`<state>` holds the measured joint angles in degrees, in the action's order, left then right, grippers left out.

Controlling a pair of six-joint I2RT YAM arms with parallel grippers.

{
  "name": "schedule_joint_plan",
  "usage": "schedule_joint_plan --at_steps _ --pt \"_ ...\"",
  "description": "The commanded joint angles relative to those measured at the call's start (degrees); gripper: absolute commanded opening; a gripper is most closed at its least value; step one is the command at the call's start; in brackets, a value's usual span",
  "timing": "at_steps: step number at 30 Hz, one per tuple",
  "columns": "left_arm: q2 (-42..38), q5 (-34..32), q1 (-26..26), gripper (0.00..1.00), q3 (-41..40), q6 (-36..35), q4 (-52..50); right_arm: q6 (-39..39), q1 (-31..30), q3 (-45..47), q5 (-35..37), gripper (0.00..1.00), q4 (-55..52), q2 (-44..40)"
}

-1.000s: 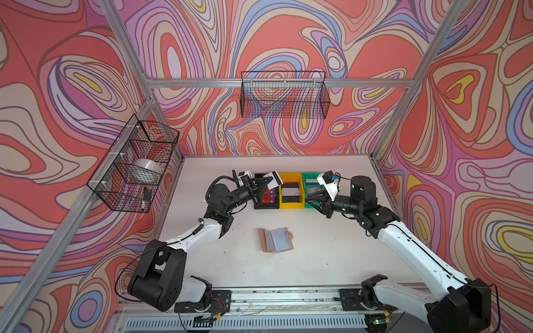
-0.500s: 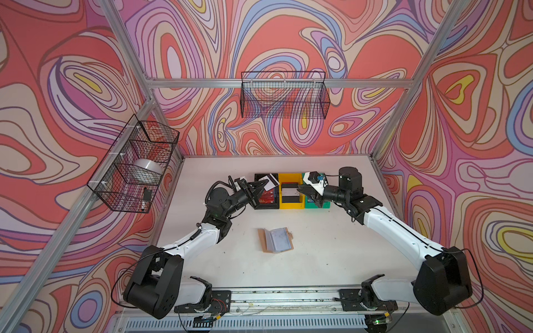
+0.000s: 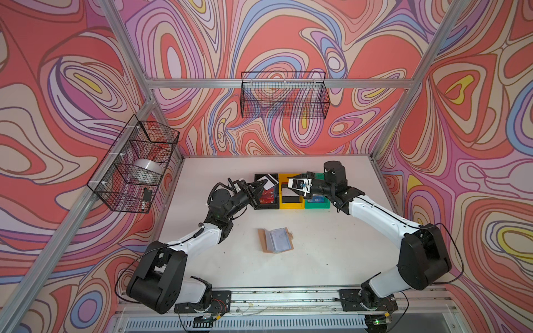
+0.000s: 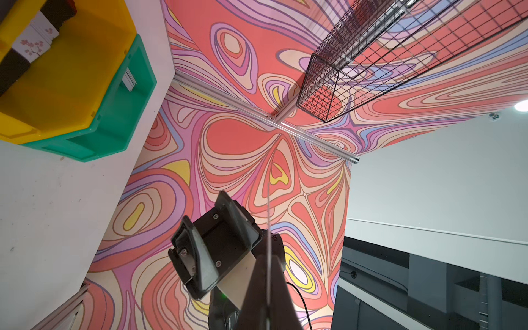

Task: Take the credit cards out of the card holder
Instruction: Pass the credit card.

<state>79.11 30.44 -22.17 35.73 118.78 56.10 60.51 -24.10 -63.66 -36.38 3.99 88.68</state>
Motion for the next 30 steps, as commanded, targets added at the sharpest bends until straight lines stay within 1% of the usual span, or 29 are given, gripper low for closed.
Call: schedule_joint_plan --at_steps 1,3,5,8,12,14,18,21,23,24,26,28,30 --pt "0.9 0.5 -0.4 0.0 0.3 27.3 4.3 7.5 -0.3 -1.1 1.7 0.44 5.8 1.9" --pt "0.9 -0.2 -0.5 0.0 0.2 27.3 4.5 8.3 -0.3 -1.6 0.9 0.46 7.5 2.8" --pt "0.7 -0.6 -0.8 0.0 0.4 27.4 4.3 9.1 -0.3 -2.7 -0.7 0.45 7.2 3.8" --pt "1.2 -0.3 -1.1 0.0 1.0 27.7 4.6 10.3 -0.3 -4.3 -3.3 0.39 7.0 5.3" --pt "2.6 1.0 -2.0 0.0 1.5 28.6 5.7 10.8 -0.3 -7.1 -7.1 0.34 5.7 7.2" --pt "4.0 1.3 -2.5 0.0 1.8 29.6 8.4 9.9 -0.3 -7.8 -9.3 0.34 6.2 7.8" --pt "8.0 3.7 -3.1 0.0 3.6 32.8 15.6 10.7 -0.3 -10.0 -12.0 0.3 4.1 9.2" --pt "9.7 5.2 -3.2 0.0 4.4 34.9 18.6 10.0 0.0 -10.2 -13.6 0.29 3.9 9.1" --pt "10.6 4.9 -3.1 0.0 5.0 35.6 21.6 10.4 0.3 -10.1 -14.4 0.25 2.7 8.7" --pt "11.1 5.7 -2.9 0.0 5.4 35.6 22.0 10.4 0.4 -10.0 -14.9 0.22 2.2 8.4" --pt "11.6 7.7 -2.6 0.0 5.7 34.7 22.1 10.5 0.7 -9.4 -15.0 0.21 1.8 7.7" --pt "11.2 7.4 -2.4 0.0 4.9 34.7 22.1 11.6 0.8 -8.9 -14.9 0.19 0.7 6.9" --pt "11.1 8.7 -1.9 0.0 5.5 34.3 22.0 12.9 1.0 -8.3 -14.9 0.17 -0.8 6.1"
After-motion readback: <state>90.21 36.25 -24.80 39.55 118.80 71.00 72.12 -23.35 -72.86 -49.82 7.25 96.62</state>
